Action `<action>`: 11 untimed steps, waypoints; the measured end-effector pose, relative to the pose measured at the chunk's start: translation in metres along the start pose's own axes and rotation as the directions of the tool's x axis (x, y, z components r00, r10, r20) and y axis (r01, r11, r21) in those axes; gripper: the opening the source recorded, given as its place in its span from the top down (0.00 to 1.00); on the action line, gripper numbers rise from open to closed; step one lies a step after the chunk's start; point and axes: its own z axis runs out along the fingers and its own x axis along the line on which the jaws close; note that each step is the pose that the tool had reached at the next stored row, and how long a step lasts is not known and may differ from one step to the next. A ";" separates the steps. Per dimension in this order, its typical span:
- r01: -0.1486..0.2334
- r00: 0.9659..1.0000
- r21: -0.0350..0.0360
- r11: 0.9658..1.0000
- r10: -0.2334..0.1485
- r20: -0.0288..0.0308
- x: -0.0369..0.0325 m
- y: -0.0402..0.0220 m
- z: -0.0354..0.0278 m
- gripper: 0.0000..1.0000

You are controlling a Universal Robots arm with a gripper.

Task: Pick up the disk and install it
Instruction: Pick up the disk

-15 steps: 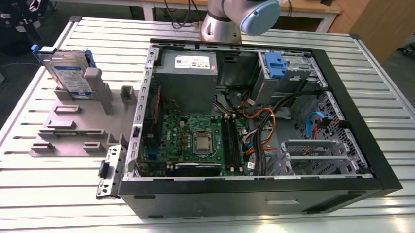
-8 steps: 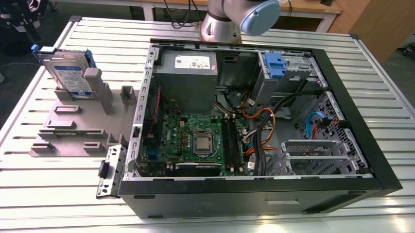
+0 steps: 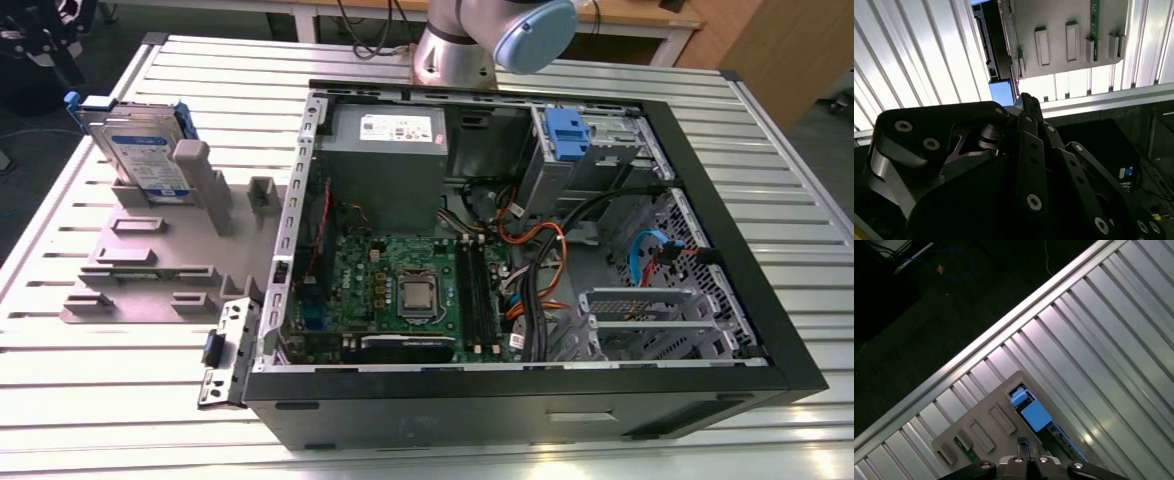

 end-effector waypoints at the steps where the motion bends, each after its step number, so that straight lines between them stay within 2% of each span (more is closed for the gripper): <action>1: 0.011 1.000 0.000 1.000 -0.011 0.000 0.0000 0.0000 0.0000 0.89; 6: 0.065 0.998 0.000 0.998 -0.065 -0.003 0.0000 0.0000 0.0001 0.89; 11: 0.116 0.993 -0.001 0.993 -0.116 -0.005 0.0000 0.0000 0.0002 0.89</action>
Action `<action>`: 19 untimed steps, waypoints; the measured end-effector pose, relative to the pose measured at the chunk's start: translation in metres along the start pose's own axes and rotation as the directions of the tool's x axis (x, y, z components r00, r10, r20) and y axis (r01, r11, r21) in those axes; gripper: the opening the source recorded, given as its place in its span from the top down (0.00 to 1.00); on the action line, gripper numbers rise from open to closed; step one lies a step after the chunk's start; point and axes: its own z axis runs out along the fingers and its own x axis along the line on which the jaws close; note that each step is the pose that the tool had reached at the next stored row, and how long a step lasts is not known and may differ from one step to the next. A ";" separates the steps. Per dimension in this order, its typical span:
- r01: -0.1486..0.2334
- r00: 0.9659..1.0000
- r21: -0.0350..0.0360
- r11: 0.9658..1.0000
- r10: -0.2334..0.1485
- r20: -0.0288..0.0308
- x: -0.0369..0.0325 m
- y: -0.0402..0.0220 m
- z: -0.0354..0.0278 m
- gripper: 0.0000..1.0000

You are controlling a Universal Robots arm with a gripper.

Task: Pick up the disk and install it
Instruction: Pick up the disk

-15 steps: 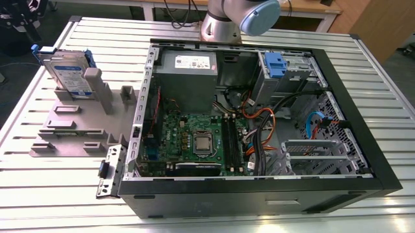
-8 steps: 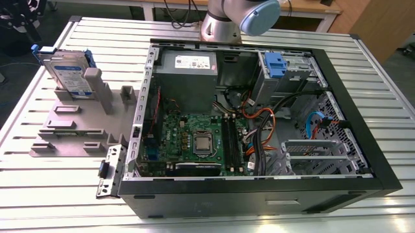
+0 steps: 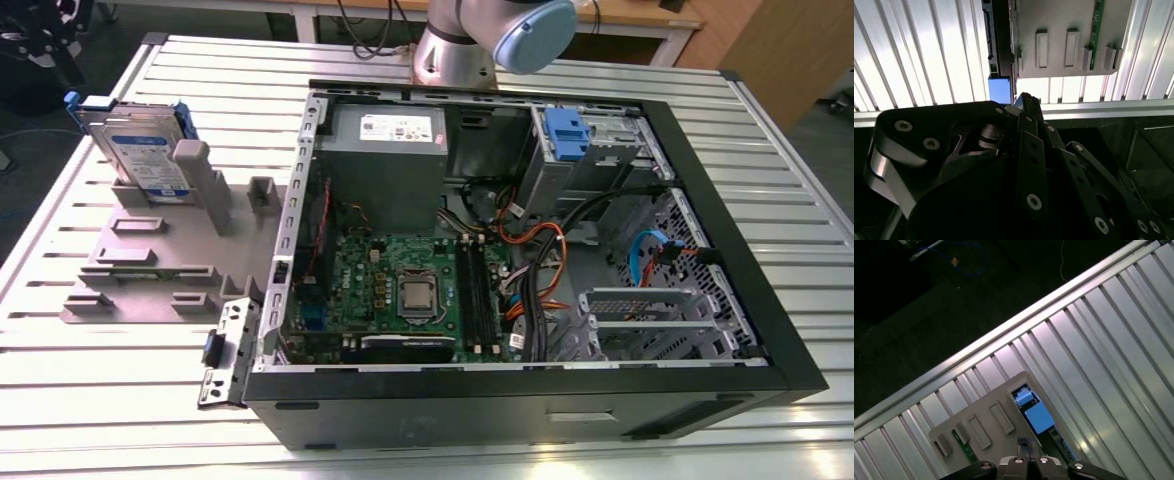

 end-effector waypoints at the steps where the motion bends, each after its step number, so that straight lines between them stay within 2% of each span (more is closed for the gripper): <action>1: 0.012 1.000 0.000 1.000 -0.012 -0.001 0.0000 0.0000 0.0000 0.89; 6: 0.082 0.997 0.000 0.997 -0.082 -0.003 0.0000 0.0000 0.0003 0.89; 11: 0.151 0.988 -0.001 0.988 -0.151 -0.007 0.0000 0.0000 0.0008 0.89; 14: 0.158 0.987 0.000 0.987 -0.158 -0.007 -0.0020 0.0012 0.0010 0.89; 19: 0.162 0.987 0.000 0.987 -0.162 -0.007 -0.0096 0.0062 0.0020 0.89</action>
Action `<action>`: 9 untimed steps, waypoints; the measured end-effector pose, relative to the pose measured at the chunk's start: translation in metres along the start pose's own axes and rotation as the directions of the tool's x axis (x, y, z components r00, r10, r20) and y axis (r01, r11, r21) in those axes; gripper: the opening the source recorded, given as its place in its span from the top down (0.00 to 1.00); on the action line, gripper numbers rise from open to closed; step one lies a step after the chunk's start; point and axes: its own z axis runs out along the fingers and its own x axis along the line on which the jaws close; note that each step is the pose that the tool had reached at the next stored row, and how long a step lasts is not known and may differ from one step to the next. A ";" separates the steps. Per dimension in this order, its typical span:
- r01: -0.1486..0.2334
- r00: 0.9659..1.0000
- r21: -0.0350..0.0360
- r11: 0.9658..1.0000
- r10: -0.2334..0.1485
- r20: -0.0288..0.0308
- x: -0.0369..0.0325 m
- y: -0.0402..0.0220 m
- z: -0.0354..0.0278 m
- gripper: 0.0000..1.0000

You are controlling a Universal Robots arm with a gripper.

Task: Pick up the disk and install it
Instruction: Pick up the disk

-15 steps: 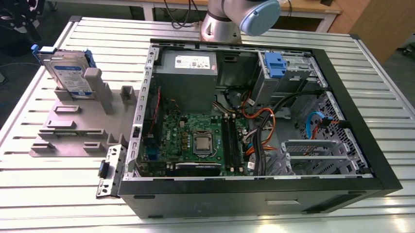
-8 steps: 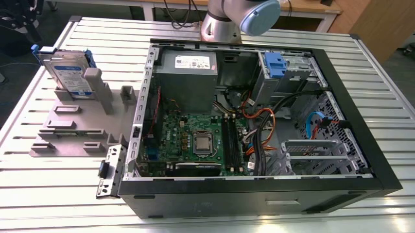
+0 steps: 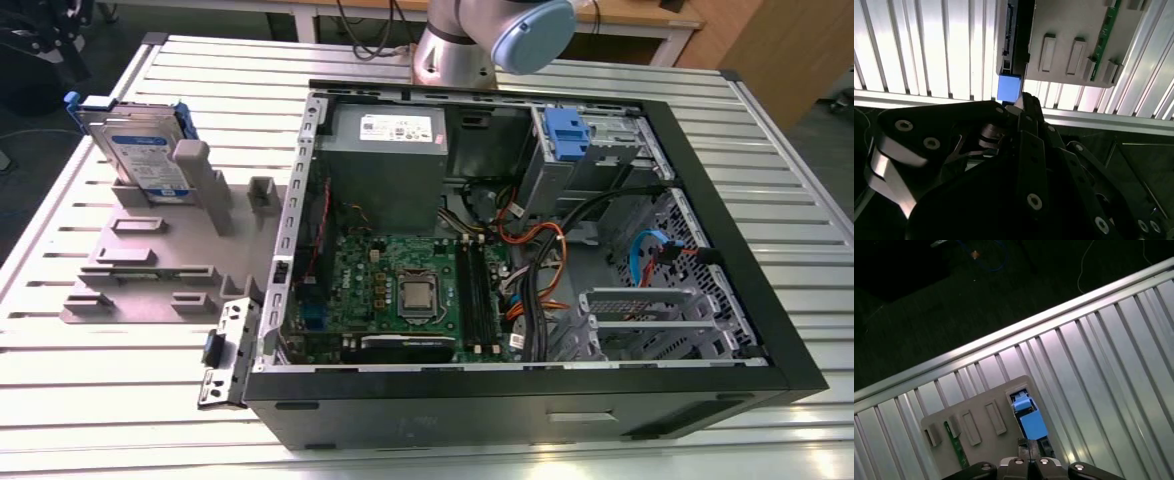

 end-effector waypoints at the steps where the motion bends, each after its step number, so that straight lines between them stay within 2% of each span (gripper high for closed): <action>1: 0.008 1.000 0.000 1.000 -0.008 0.000 -0.0001 0.0000 0.0004 0.89; 5: 0.074 0.997 0.000 0.997 -0.074 -0.003 -0.0002 0.0000 0.0023 0.89; 8: 0.127 0.992 -0.001 0.992 -0.127 -0.005 -0.0002 -0.0001 0.0039 0.89; 9: 0.144 0.990 -0.001 0.990 -0.144 -0.006 -0.0002 -0.0001 0.0045 0.76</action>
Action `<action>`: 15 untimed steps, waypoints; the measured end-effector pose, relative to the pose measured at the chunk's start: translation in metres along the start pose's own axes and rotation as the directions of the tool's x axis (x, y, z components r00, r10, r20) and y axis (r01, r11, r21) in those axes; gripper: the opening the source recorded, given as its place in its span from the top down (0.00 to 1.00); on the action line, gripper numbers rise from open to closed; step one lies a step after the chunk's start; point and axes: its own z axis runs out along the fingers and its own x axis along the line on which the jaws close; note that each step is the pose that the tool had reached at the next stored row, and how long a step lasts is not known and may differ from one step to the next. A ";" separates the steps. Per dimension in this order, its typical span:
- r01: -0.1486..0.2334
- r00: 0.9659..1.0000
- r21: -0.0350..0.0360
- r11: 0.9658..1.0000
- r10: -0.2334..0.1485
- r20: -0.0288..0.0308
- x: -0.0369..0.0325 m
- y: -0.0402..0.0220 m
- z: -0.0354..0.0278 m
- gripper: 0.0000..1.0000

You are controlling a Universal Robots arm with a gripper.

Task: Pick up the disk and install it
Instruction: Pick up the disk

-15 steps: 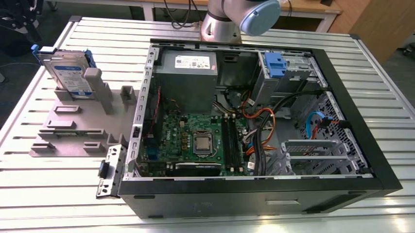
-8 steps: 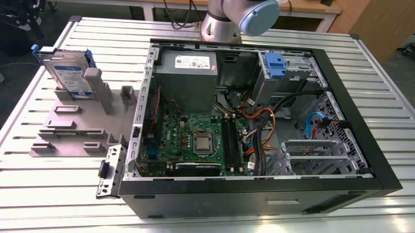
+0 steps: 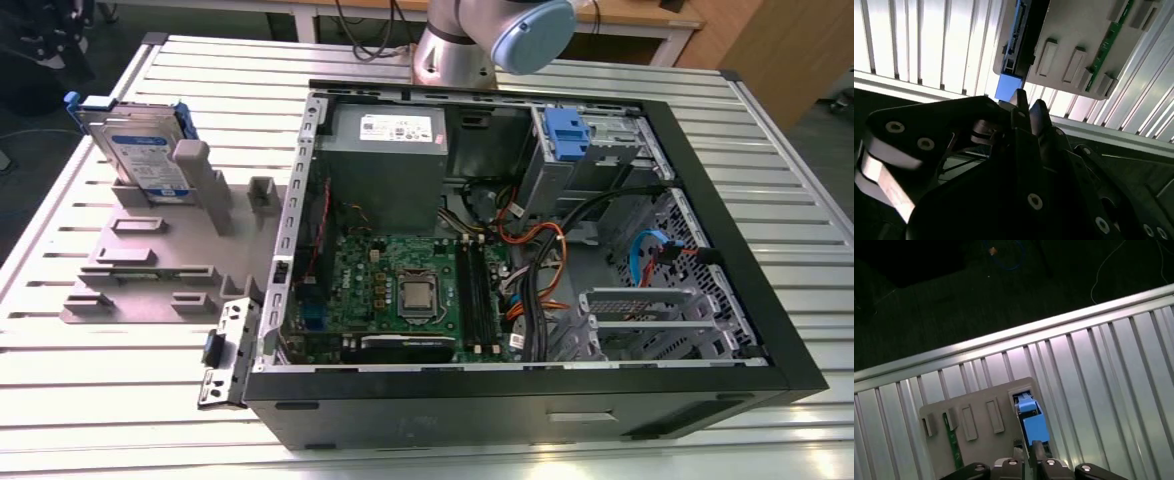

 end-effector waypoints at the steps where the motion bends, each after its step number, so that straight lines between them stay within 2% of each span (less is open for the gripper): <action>1: 0.016 1.000 0.000 1.000 -0.016 -0.001 0.0000 0.0000 0.0005 0.76; 2: 0.026 1.000 0.000 1.000 -0.026 -0.001 0.0000 0.0000 0.0009 0.76; 3: 0.032 1.000 0.000 1.000 -0.032 -0.001 0.0001 0.0002 0.0015 0.70; 7: 0.044 0.999 0.003 0.999 -0.044 -0.001 0.0007 0.0021 0.0051 0.69; 8: 0.046 0.999 0.003 0.999 -0.046 -0.001 0.0008 0.0026 0.0062 0.63; 9: 0.049 0.999 0.004 0.999 -0.049 -0.001 0.0009 0.0031 0.0074 0.63; 10: 0.052 0.999 0.005 0.999 -0.052 -0.001 0.0011 0.0035 0.0086 0.57; 11: 0.057 0.998 0.006 0.998 -0.057 -0.001 0.0012 0.0037 0.0097 0.57; 13: 0.076 0.997 0.006 0.997 -0.076 -0.002 0.0012 0.0036 0.0117 0.57; 15: 0.110 0.994 0.007 0.994 -0.110 -0.003 0.0012 0.0036 0.0137 0.57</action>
